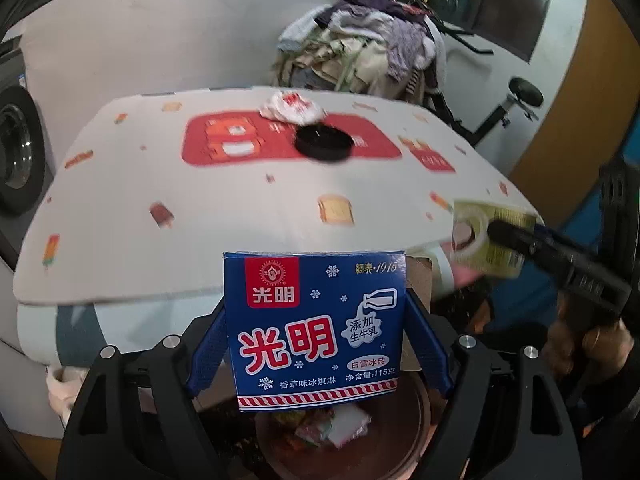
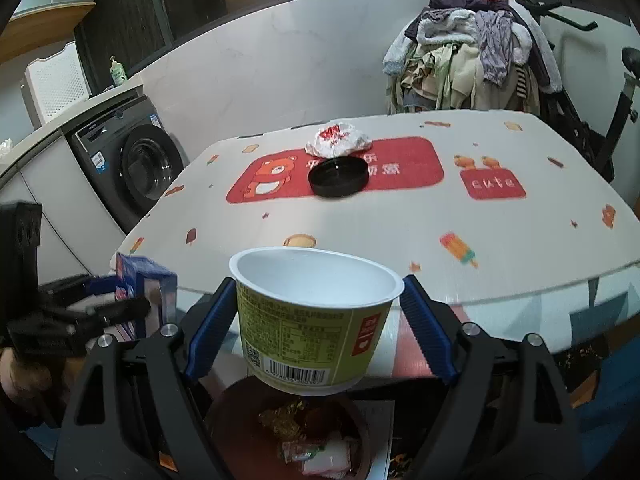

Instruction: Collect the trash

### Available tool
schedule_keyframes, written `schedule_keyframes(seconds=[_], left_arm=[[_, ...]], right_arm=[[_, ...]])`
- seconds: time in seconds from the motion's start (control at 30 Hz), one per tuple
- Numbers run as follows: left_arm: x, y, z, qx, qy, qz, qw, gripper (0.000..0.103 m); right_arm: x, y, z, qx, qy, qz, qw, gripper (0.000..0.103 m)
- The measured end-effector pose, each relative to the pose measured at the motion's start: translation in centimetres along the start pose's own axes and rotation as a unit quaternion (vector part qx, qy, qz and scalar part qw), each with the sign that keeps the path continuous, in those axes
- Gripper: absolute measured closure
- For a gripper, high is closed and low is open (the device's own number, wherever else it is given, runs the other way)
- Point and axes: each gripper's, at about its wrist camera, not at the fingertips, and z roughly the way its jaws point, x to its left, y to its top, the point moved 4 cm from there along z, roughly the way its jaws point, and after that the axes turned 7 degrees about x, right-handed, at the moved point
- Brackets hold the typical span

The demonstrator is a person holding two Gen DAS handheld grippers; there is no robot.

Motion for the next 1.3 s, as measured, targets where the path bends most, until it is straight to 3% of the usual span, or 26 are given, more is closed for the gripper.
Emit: schedule_keyframes(seconds=[0.33,0.43,0.9,1.3], left_arm=[[-3.2,-5.1,2.3,0.049,-0.009,0.054,0.9973,0.024],[-3.6,-5.2,2.7,0.051,-0.02,0.06,0.9966,0.01],[-1.3,-6.4,-1.2,-0.041,0.027,0.078,0.9957,0.007],[1.1,-7.0,-1.2,-0.059,0.05,0.031,0.9965,0.006]], right_arm=[[-0.7,-3.8,-0.9,0.019,0.006,0.011,1.0,0.022],[-0.9,-4.3,-0.3,0.029,0.007,0.013,0.999,0.022],[1.5,-7.5,3.0,0.078,0.009,-0.042,0.996,0.021],[3.2,-9.9,5.4,0.129,0.006,-0.093,0.987,0.021]])
